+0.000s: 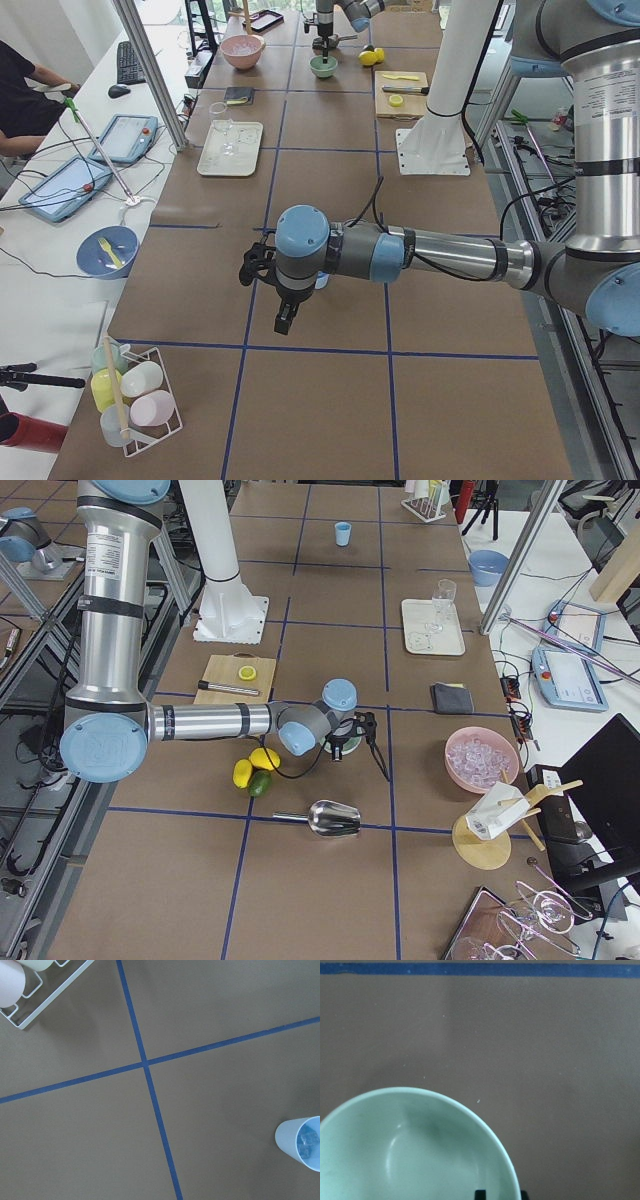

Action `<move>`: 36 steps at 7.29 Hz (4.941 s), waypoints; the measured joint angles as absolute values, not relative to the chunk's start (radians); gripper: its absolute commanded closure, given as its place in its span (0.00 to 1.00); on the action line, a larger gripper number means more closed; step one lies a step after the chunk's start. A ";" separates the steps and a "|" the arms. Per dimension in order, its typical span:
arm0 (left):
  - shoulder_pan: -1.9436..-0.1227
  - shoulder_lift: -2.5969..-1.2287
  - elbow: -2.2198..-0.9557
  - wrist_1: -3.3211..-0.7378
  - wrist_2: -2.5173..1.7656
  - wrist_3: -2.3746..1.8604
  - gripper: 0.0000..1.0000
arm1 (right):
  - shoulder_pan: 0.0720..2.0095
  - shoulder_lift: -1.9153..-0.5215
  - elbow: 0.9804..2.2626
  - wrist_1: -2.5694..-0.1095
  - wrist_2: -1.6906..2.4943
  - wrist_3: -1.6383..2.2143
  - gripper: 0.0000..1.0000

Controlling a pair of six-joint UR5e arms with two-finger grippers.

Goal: Pour ice into bowl

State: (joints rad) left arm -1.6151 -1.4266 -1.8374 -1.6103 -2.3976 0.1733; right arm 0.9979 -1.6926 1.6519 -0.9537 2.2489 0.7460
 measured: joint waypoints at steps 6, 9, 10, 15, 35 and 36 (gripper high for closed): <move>-1.614 -1.428 -1.847 -1.646 -2.414 0.175 0.00 | 0.893 -1.555 1.849 -0.956 2.237 1.177 1.00; -1.599 -1.429 -1.844 -1.723 -2.453 0.178 0.00 | 0.674 -1.272 1.854 -1.111 2.106 1.449 1.00; -1.587 -1.428 -1.844 -1.731 -2.472 0.178 0.00 | 0.607 -1.166 1.844 -1.218 2.060 1.481 1.00; -1.535 -1.428 -1.844 -1.782 -2.487 0.172 0.00 | 0.448 -0.848 1.606 -1.343 1.913 1.633 1.00; -1.194 -1.174 -1.872 -2.691 -2.099 -0.734 0.00 | 0.680 -1.067 1.866 -1.412 2.009 1.588 0.00; -1.144 -1.130 -1.876 -2.776 -2.018 -0.760 0.00 | 0.681 -1.070 1.864 -1.409 2.007 1.573 0.00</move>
